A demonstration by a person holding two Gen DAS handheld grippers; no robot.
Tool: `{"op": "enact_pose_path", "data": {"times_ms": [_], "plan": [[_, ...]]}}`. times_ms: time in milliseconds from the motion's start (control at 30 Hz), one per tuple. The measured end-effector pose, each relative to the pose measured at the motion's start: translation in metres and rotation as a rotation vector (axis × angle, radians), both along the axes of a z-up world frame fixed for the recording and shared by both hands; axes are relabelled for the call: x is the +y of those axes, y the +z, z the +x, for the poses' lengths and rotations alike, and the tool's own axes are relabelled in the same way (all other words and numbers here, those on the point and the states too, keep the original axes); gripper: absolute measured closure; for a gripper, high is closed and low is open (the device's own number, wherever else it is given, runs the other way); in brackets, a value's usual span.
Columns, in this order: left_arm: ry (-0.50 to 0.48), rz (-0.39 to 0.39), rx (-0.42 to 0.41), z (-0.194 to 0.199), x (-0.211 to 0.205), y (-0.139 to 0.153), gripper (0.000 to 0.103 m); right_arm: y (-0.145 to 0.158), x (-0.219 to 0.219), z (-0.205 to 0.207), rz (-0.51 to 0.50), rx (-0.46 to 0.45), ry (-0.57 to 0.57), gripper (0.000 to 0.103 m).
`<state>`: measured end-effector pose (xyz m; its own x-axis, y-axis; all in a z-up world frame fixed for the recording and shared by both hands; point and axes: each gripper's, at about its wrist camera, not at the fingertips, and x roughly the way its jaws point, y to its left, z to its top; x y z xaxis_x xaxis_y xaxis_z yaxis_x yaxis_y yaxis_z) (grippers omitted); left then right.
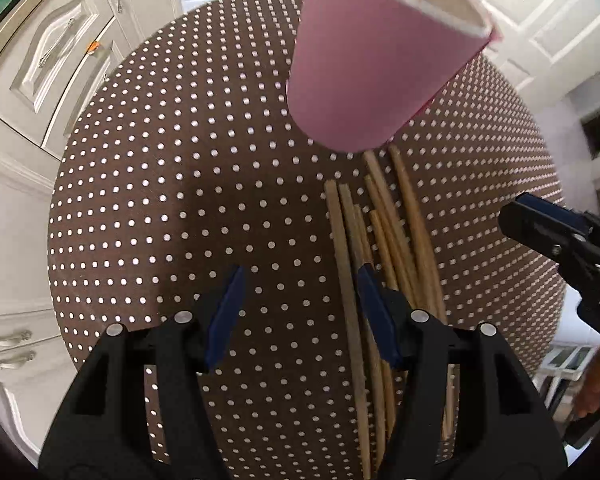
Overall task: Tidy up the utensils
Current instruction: 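Move both open tools back down to the chopstick pile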
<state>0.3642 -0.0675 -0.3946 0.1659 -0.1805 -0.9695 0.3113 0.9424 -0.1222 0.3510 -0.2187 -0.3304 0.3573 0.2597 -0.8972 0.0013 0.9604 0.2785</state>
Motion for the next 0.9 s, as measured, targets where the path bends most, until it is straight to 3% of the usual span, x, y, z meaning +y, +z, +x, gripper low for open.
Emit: {"op": "enact_pose_path", "data": {"times_ms": [267, 367, 633, 900], "plan": [[0.002, 0.058, -0.019, 0.007, -0.008, -0.007, 0.045, -0.021, 0.007, 0.009, 0.025, 0.081, 0.049, 0.071], [-0.016, 0.105, -0.034, 0.015, -0.018, -0.007, 0.045, -0.031, 0.012, 0.015, 0.019, 0.124, 0.071, 0.079], [0.007, 0.090, -0.052, 0.013, -0.006, -0.005, 0.070, -0.038, 0.029, 0.024, 0.021, 0.152, 0.116, 0.085], [0.007, 0.076, -0.050, 0.013, -0.002, -0.004, 0.071, -0.039, 0.048, 0.034, -0.018, 0.169, 0.142, 0.085]]}}
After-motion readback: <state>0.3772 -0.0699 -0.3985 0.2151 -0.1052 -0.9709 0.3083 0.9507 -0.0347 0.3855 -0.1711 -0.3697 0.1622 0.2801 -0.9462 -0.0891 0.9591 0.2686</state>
